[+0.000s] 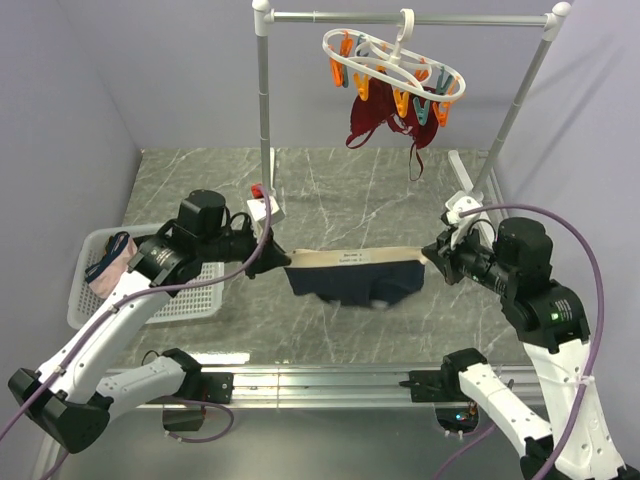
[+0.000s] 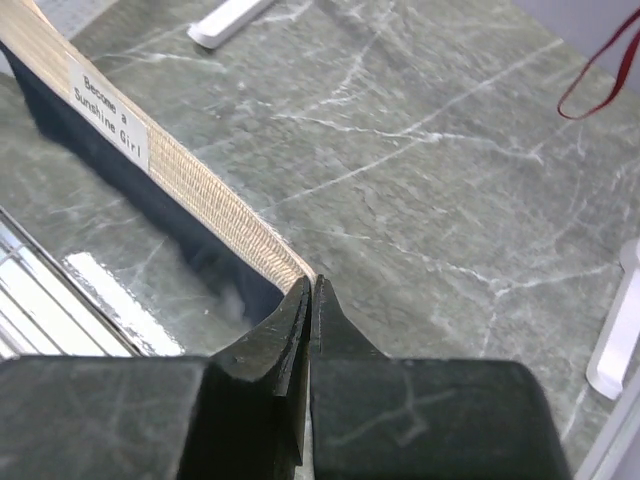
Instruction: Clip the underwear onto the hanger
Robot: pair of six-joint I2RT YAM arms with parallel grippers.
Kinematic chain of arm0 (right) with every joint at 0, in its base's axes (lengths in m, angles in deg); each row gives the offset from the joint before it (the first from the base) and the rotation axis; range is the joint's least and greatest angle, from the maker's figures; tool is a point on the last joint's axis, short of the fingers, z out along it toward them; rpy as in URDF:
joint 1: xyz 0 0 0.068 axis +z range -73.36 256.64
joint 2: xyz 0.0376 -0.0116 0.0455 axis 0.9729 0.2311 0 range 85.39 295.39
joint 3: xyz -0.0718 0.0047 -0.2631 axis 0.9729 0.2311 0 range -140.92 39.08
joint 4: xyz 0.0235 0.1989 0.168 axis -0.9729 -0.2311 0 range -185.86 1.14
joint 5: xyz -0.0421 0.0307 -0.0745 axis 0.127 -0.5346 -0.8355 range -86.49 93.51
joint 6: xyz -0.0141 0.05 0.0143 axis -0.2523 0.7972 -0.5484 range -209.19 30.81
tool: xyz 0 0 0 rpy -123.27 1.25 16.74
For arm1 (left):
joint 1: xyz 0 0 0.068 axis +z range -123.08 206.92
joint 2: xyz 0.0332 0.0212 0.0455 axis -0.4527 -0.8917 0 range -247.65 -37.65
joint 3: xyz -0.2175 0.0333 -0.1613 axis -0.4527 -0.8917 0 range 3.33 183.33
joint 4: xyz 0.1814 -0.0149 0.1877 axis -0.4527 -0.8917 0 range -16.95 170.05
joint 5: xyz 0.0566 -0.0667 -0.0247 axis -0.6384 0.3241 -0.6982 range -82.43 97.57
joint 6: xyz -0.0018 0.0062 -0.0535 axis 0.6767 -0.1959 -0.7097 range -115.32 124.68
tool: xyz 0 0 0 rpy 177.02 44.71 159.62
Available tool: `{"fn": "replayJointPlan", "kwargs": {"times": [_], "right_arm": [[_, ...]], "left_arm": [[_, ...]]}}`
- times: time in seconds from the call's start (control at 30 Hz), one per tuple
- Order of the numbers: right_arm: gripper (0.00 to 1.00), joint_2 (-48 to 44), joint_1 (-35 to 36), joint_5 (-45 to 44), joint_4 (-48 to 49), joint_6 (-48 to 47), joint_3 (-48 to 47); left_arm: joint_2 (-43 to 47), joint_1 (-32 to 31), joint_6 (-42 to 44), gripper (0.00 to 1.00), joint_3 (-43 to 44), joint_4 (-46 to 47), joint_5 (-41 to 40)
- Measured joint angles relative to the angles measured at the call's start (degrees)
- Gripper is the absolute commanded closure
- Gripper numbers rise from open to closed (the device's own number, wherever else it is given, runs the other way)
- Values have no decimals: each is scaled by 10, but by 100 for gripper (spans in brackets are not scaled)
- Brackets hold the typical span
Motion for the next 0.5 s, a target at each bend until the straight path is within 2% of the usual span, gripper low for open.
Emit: {"fn": "replayJointPlan", "kwargs": {"times": [0.13,0.23,0.33,0.5], "right_arm": [[100,2,0,11,12,1,27],[100,42,0,7,35,5,76],[100,105,0,-6,78,16,112],[100,212,-1,-63,193,36,172]], "left_arm": [[-4,-1,2,100,0,-26,5],[-33,-1,-2,100,-3,-21,-3],[-93,-1,-4,100,-16,3,-19],[-242,0,-5,100,-20,71,-52]]}}
